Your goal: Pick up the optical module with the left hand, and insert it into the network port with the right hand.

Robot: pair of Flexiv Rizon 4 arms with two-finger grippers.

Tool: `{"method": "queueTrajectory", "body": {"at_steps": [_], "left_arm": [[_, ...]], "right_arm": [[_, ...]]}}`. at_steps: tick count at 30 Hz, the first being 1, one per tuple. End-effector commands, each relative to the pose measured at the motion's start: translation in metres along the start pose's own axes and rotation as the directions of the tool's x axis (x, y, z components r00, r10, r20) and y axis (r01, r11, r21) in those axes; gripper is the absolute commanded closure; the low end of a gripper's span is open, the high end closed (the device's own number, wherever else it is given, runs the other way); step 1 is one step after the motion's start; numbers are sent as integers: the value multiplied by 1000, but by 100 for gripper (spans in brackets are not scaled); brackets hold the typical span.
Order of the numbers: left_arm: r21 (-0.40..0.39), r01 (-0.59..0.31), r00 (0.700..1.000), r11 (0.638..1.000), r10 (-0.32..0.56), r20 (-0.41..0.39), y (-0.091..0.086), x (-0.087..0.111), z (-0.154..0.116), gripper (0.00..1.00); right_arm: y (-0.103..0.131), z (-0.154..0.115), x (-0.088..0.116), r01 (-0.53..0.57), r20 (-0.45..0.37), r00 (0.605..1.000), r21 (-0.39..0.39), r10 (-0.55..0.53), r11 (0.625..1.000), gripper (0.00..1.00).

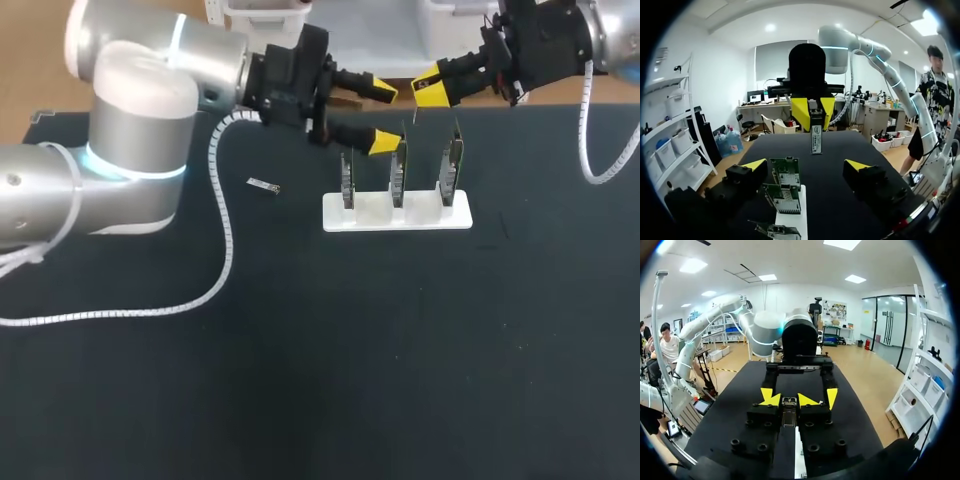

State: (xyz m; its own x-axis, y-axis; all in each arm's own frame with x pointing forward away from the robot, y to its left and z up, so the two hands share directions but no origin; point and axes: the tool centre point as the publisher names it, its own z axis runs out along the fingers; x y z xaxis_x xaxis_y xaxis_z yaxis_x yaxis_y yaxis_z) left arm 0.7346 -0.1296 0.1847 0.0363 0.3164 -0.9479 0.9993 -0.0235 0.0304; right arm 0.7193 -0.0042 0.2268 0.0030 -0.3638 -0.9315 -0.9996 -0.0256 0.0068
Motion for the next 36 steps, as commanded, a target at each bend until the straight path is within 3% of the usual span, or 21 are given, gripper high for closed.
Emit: {"method": "queueTrajectory", "body": {"at_steps": [1, 6, 11, 24, 36], "left_arm": [[-21, 1, 1000, 1000, -1, 8, -8, 0, -8, 0], [-5, 6, 1000, 1000, -6, -5, -11, 0, -8, 0], [12, -25, 993, 1000, 26, -113, -12, -2, -8, 0], [-1, -56, 972, 998, 54, -227, 2, 0, -12, 0], [-8, -45, 966, 999, 41, -255, 6, 4, -25, 0]], "right_arm": [[-1, 0, 1, 1, 2, 1000, -1, -1, 1000, 100], [-1, 0, 1, 1, 2, 1000, -1, -1, 1000, 100], [-1, 0, 1, 1, 2, 1000, -1, -1, 1000, 100], [-1, 0, 1, 1, 2, 1000, -1, -1, 1000, 100], [-1, 0, 1, 1, 2, 1000, -1, -1, 1000, 100]]}}
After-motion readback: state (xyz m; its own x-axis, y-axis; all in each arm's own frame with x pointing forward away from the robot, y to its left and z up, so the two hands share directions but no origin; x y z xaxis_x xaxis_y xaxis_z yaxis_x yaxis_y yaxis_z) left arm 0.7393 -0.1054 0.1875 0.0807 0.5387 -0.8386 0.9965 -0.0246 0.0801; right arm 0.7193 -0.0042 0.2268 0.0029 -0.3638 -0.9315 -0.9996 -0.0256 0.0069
